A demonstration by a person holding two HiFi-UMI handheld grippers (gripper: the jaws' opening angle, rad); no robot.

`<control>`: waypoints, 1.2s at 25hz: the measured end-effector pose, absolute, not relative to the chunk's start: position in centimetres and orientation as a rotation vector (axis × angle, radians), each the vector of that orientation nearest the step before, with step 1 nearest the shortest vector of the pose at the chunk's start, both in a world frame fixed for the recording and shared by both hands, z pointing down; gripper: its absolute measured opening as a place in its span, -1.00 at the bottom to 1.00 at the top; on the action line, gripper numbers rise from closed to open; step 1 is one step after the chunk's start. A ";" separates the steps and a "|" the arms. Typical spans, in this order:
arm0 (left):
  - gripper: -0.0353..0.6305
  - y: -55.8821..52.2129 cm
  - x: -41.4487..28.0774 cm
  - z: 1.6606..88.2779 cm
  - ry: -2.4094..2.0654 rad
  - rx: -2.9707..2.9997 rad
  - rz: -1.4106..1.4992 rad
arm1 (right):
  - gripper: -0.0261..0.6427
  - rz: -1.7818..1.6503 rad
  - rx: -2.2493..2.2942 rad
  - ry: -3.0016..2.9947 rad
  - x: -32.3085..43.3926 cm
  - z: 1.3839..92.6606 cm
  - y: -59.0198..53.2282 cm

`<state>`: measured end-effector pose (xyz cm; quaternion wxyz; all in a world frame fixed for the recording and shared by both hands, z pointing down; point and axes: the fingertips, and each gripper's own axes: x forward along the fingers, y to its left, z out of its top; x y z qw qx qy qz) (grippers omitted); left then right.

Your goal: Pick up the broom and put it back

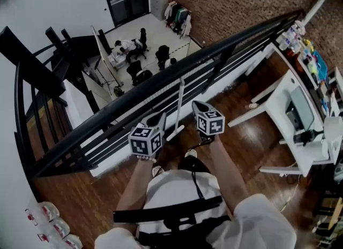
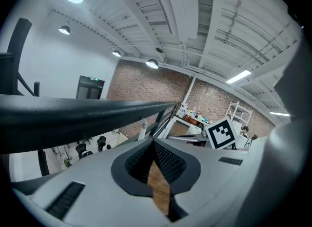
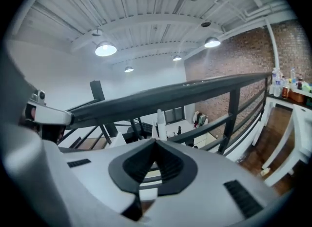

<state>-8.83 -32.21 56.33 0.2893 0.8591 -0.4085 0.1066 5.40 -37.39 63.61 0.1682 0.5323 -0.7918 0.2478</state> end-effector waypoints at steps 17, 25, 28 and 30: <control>-0.93 -20.2 -1.1 54.0 -0.950 2.417 0.289 | -0.89 0.766 1.664 -2.387 10.4 55.0 -21.0; -0.93 -10.9 6.7 52.9 -1.014 2.425 0.281 | -0.89 0.766 1.579 -2.494 17.4 53.7 -11.6; -0.93 -6.9 9.4 52.5 -1.039 2.425 0.276 | -0.89 0.759 1.541 -2.532 19.4 53.6 -7.7; -0.93 -4.2 10.6 52.2 -1.052 2.424 0.277 | -0.89 0.760 1.509 -2.558 20.0 53.5 -5.2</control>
